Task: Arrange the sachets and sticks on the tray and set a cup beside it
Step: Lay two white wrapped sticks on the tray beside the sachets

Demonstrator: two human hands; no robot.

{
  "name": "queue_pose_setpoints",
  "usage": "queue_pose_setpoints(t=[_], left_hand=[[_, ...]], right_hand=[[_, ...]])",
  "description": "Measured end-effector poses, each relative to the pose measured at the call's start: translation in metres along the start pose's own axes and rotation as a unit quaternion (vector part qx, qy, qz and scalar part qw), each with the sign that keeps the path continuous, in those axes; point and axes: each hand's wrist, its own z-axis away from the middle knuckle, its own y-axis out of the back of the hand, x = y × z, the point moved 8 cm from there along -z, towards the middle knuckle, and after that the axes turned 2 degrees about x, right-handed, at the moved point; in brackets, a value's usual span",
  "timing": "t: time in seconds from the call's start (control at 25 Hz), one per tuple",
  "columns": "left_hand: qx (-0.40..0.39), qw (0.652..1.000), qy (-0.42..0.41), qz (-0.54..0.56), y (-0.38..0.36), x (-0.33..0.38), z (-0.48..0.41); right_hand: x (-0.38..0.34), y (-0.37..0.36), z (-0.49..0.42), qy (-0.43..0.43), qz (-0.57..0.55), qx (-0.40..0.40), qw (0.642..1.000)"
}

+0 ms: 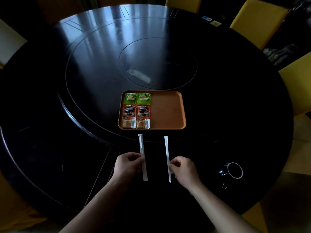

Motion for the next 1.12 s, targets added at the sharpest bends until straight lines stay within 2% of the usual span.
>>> queue_pose_setpoints(t=[0.44,0.68,0.88,1.12], left_hand=[[0.034,0.994,-0.075,-0.073,-0.026,0.091,-0.077],[0.070,0.980,-0.113,-0.146,-0.053,0.134,-0.124],[0.088,0.954,-0.130,-0.257,-0.075,0.146,-0.148],[0.092,0.934,-0.138,-0.317,-0.095,0.143,-0.167]], right_hand=[[-0.029,0.049,-0.084,-0.019,-0.009,0.052,0.998],[-0.063,0.067,-0.135,0.019,0.017,0.087,0.996],[-0.081,0.079,-0.175,0.013,0.097,0.144,0.985],[-0.089,0.070,-0.197,-0.025,0.181,0.139,0.973]])
